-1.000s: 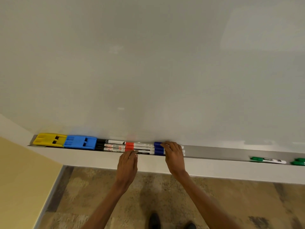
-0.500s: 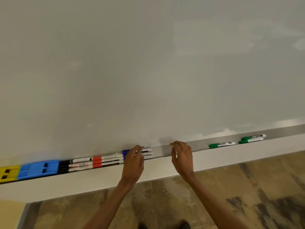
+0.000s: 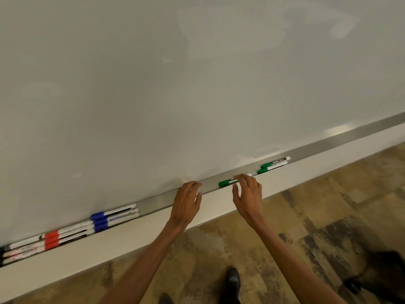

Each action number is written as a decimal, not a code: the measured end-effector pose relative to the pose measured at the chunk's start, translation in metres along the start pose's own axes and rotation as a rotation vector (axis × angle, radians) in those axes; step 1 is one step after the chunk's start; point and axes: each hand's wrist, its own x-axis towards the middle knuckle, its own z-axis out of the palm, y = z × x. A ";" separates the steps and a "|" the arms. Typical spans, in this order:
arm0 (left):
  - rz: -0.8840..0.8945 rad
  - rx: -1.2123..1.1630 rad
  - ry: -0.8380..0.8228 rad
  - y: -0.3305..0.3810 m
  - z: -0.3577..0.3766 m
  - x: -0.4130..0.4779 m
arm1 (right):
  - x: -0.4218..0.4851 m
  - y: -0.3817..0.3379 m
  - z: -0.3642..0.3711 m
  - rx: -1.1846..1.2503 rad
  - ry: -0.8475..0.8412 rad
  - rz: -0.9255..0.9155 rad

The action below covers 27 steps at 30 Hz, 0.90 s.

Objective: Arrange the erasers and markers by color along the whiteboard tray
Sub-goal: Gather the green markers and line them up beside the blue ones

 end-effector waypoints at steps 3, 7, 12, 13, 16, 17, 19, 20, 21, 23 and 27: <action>0.000 -0.016 -0.038 0.027 0.027 0.022 | 0.017 0.035 -0.015 -0.023 -0.019 0.020; -0.009 0.005 -0.097 0.065 0.067 0.050 | 0.035 0.081 -0.035 -0.039 -0.041 0.059; -0.044 0.003 -0.126 0.092 0.102 0.073 | 0.050 0.128 -0.051 -0.077 -0.097 0.051; -0.055 0.006 -0.130 0.095 0.106 0.076 | 0.053 0.136 -0.053 -0.080 -0.104 0.049; -0.083 0.019 -0.145 0.098 0.118 0.084 | 0.062 0.152 -0.056 -0.076 -0.127 0.046; -0.090 0.028 -0.151 0.098 0.121 0.086 | 0.065 0.155 -0.056 -0.074 -0.135 0.045; -0.107 0.047 -0.161 0.097 0.127 0.089 | 0.069 0.161 -0.056 -0.073 -0.146 0.042; -0.120 0.052 -0.162 0.096 0.129 0.090 | 0.071 0.163 -0.056 -0.072 -0.153 0.041; -0.132 0.052 -0.159 0.096 0.131 0.092 | 0.074 0.167 -0.056 -0.071 -0.160 0.043; -0.140 0.045 -0.145 0.096 0.132 0.093 | 0.077 0.169 -0.054 -0.069 -0.166 0.043; -0.139 0.043 -0.145 0.096 0.132 0.098 | 0.084 0.169 -0.049 -0.043 -0.170 0.040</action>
